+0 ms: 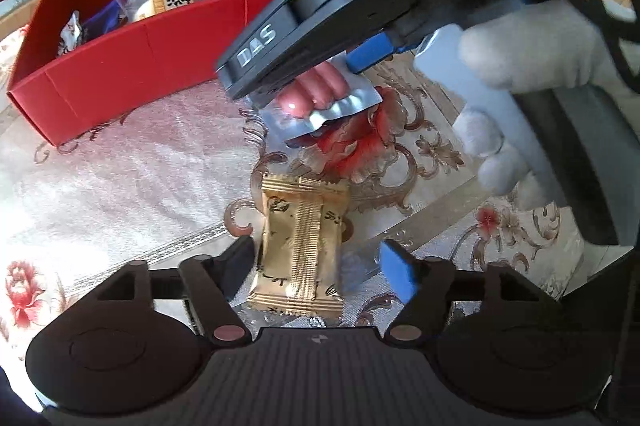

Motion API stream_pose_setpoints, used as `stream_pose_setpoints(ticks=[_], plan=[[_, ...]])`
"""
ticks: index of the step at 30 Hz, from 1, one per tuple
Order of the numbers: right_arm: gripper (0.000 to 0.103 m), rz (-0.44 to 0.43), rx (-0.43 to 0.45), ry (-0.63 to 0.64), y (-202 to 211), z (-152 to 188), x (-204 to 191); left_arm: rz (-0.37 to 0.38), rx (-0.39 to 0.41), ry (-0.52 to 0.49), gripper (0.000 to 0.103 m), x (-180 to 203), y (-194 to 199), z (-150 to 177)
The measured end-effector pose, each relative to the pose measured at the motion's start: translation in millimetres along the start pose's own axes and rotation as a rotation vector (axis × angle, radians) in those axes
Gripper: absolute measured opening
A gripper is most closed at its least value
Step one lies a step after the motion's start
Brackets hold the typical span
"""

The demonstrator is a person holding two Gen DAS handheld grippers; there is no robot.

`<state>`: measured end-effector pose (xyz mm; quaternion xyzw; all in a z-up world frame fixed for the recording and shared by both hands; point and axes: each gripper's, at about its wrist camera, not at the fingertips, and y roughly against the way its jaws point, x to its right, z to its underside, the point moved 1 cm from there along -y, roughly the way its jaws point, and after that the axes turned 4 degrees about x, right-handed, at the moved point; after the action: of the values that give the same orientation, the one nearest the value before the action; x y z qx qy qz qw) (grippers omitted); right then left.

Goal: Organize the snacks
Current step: 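Grasp the gold-wrapped pastry with the left tool while the right tool grasps the pink sausage pack, then lift and carry the gold pastry and pink sausage pack over the red box with both tools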

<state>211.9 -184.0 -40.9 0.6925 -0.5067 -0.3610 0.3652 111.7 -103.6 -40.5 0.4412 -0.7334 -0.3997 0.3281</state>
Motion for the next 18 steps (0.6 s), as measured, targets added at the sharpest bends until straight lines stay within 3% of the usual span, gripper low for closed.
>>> stream_pose_setpoints(ticks=[3, 7, 18], plan=[[0.103, 0.002, -0.014, 0.056, -7, 3, -6, -0.004, 0.004, 0.005, 0.082, 0, -3, -1], [0.103, 0.028, -0.019, 0.118, -13, 6, -14, -0.013, 0.008, 0.001, 0.083, -1, -1, 1], [0.081, 0.009, 0.003, 0.116, 20, 23, -5, -0.025, 0.006, 0.001, 0.075, -4, 3, 5]])
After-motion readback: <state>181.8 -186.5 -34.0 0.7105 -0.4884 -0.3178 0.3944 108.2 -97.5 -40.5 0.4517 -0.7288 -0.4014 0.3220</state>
